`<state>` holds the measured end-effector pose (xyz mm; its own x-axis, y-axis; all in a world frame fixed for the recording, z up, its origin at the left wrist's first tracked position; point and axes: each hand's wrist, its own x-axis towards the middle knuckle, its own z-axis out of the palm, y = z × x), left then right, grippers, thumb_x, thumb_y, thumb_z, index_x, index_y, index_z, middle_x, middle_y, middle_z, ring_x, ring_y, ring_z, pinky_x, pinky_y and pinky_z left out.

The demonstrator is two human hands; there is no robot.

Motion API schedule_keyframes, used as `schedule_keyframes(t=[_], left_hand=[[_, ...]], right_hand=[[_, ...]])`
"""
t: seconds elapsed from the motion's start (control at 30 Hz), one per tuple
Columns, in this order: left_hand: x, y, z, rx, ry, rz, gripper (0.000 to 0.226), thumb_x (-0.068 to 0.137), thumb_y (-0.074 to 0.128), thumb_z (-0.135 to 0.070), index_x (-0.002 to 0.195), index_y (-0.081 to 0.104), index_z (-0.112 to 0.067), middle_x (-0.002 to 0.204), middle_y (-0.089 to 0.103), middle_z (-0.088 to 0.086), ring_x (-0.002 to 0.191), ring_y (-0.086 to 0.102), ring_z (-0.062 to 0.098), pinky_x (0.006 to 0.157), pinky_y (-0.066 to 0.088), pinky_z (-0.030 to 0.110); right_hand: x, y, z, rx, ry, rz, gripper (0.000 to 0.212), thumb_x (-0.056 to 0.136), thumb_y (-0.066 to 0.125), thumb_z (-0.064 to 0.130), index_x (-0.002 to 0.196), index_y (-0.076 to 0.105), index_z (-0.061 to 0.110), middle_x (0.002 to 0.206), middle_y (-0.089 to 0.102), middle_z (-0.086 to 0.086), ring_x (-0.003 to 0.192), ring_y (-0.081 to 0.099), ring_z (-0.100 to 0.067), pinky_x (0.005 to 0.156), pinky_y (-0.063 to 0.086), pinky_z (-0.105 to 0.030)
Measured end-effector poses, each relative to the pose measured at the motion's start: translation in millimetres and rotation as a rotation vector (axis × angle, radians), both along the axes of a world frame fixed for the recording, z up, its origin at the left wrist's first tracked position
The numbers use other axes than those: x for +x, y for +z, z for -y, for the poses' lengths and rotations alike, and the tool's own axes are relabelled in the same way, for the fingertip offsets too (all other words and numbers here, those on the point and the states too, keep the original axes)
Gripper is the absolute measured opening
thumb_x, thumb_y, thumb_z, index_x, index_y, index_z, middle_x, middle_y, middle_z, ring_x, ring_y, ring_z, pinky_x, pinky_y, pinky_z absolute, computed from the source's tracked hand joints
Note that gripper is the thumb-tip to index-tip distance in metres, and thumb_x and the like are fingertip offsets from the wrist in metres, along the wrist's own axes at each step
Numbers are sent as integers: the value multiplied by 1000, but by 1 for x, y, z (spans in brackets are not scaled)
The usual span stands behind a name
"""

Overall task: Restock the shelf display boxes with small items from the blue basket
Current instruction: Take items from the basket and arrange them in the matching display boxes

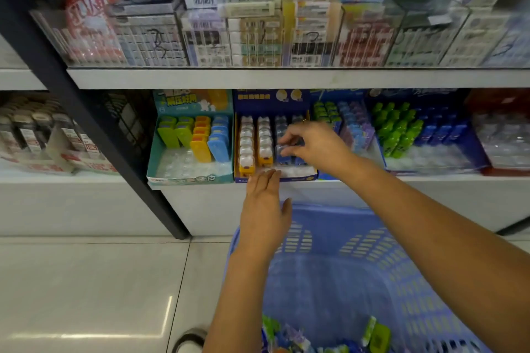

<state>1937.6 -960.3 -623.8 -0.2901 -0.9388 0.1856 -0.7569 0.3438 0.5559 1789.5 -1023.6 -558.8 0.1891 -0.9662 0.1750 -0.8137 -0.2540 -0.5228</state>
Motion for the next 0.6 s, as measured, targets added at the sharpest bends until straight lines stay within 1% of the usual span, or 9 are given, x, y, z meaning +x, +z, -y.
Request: schedule_keyframes(t=[0.1,0.2,0.3,0.37,0.43,0.5,0.53,0.57,0.6], left_hand=[[0,-1,0,-4,-2,-10,55,92,56,-23,142,37,-10,147,37,4,140,24,20,116,18,27],[1,-1,1,9,-9,-5,55,93,56,-23,143,37,-10,147,37,4,139,25,21,116,22,29],[0,2,0,29,-19,14,57,94,55,-24,144,35,-9,150,34,5,141,23,21,116,21,28],[-2,7,-5,18,-12,-58,52,94,54,-21,142,39,-8,149,36,6,140,27,20,112,23,25],[-7,8,-15,-39,2,-170,41,94,54,-17,134,49,-9,140,47,6,131,39,21,104,31,24],[-15,2,-26,-9,-19,-222,30,93,53,-14,122,58,-11,124,59,7,115,54,23,92,41,26],[-21,-5,-32,67,-49,-212,27,92,52,-13,118,60,-11,117,64,8,107,59,24,88,45,29],[-29,-14,-37,169,-92,-156,26,92,52,-12,116,61,-10,113,66,11,104,61,27,86,48,32],[-37,-27,-42,271,-146,-51,27,91,52,-12,116,61,-10,112,67,13,104,62,29,86,48,34]], right_hand=[[0,-6,-2,-86,-27,-16,22,75,77,15,94,73,5,99,65,-11,99,55,-24,85,43,-30],[0,-12,-9,-135,-92,-35,25,75,76,17,95,73,3,98,62,-14,102,48,-30,88,39,-35],[4,-3,-9,-132,-75,-163,28,81,71,23,103,72,7,109,60,-12,110,44,-28,93,36,-37],[4,2,-16,-154,-36,-251,30,85,66,26,111,68,11,117,54,-10,111,43,-26,96,37,-37],[-4,0,-36,-156,-17,-190,31,87,65,26,115,64,13,116,49,-6,99,46,-17,88,40,-30],[-21,-13,-64,-88,-12,-73,22,85,66,23,105,63,15,100,51,2,79,45,-7,75,41,-26],[-33,-26,-80,-17,-3,-70,19,83,67,19,100,64,15,92,55,3,75,47,-8,74,44,-28],[-45,-44,-95,99,3,-123,20,80,68,16,100,65,15,90,60,1,77,53,-12,77,46,-31],[-57,-66,-111,247,10,-213,27,77,69,14,104,64,15,96,64,-3,87,59,-18,81,46,-31]])
